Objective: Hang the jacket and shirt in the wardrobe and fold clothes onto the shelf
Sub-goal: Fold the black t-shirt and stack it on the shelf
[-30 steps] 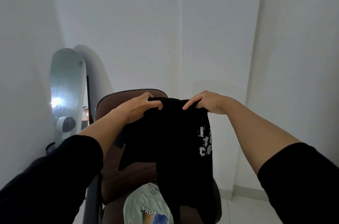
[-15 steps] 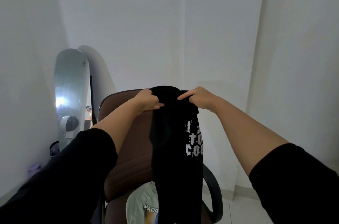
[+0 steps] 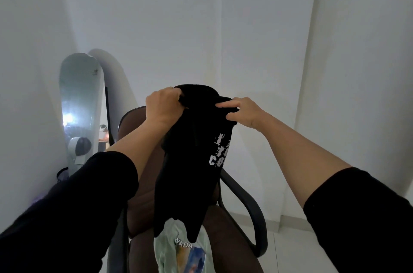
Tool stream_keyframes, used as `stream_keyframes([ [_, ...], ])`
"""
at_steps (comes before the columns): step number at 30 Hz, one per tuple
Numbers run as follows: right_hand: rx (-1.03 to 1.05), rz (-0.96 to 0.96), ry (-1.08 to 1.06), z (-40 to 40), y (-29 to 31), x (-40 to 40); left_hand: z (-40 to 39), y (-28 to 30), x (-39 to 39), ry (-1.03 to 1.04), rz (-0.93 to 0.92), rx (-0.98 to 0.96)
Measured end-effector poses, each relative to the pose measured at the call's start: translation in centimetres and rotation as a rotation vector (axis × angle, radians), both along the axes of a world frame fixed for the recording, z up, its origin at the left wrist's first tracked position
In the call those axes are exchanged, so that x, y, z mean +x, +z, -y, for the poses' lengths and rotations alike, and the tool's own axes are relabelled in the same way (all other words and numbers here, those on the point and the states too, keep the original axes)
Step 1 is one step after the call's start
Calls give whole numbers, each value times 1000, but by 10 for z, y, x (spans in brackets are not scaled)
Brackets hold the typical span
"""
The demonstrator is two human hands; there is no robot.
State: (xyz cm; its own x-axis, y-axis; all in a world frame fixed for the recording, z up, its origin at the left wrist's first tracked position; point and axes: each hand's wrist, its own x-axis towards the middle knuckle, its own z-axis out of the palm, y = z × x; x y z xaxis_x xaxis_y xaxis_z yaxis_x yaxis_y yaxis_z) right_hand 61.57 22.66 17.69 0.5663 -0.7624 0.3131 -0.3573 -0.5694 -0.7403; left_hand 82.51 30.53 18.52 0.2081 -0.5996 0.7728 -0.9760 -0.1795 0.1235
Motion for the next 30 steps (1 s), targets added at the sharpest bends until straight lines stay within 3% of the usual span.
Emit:
stream_keyframes([
  [3,2,2,-17,-11,-5,1,-8,-5,10,-36,103,-22],
  [8,90,59,-33,-32,-20,-3,-30,-24,14,-381,-121,137],
  [13,218,195,-49,-50,-40,-18,-55,-44,9,-583,-37,205],
  [19,276,165,-8,-67,-52,-39,-79,-57,5,-624,199,425],
  [26,442,-37,118,-92,-86,-74,-117,-80,-20,-499,122,823],
  [30,501,-127,142,-102,-113,-83,-132,-111,-33,-459,75,902],
])
